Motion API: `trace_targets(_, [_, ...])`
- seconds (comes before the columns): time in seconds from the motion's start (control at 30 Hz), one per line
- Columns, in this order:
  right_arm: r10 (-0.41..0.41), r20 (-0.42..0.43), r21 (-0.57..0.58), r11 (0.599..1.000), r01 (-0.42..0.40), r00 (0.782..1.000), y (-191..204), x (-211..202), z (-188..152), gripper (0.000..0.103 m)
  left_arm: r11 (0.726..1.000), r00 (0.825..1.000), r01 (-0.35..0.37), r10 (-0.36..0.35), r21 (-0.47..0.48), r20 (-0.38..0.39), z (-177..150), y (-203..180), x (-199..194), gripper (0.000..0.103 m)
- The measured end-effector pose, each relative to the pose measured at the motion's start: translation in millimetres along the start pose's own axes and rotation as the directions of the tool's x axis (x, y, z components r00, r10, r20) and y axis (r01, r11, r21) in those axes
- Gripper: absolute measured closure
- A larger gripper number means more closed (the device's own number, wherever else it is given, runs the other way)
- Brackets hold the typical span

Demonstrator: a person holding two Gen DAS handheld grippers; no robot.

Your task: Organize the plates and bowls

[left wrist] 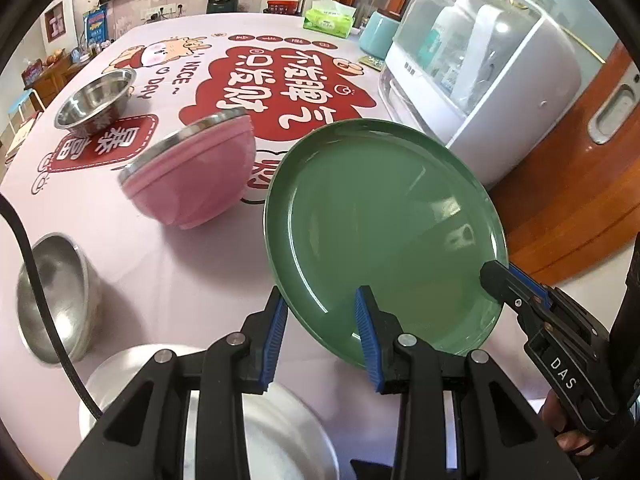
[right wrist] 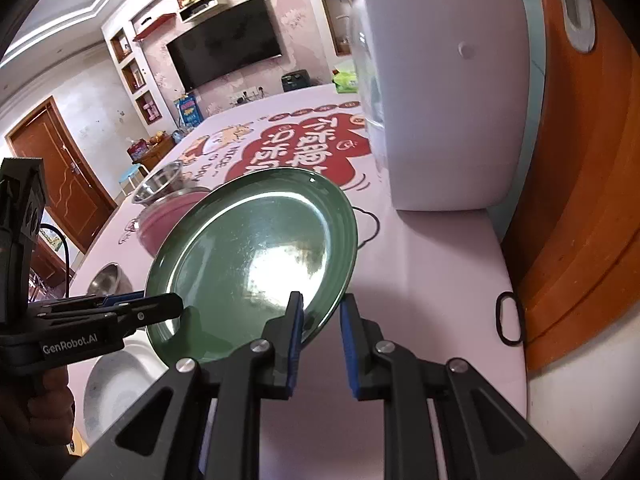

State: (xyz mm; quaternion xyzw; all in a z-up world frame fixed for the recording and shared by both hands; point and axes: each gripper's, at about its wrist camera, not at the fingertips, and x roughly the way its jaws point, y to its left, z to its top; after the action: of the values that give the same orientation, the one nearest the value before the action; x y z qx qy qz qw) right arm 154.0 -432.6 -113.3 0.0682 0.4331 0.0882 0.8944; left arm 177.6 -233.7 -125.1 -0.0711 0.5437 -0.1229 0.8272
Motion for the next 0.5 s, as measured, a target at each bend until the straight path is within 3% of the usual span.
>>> trace_targets(0.5, [0.014,0.037,-0.050,0.999,-0.012,0.999,46,-45,-27,0.085,1.000,0.999,-0.006,0.005,0.022,0.051,-46,18,-60,0.070])
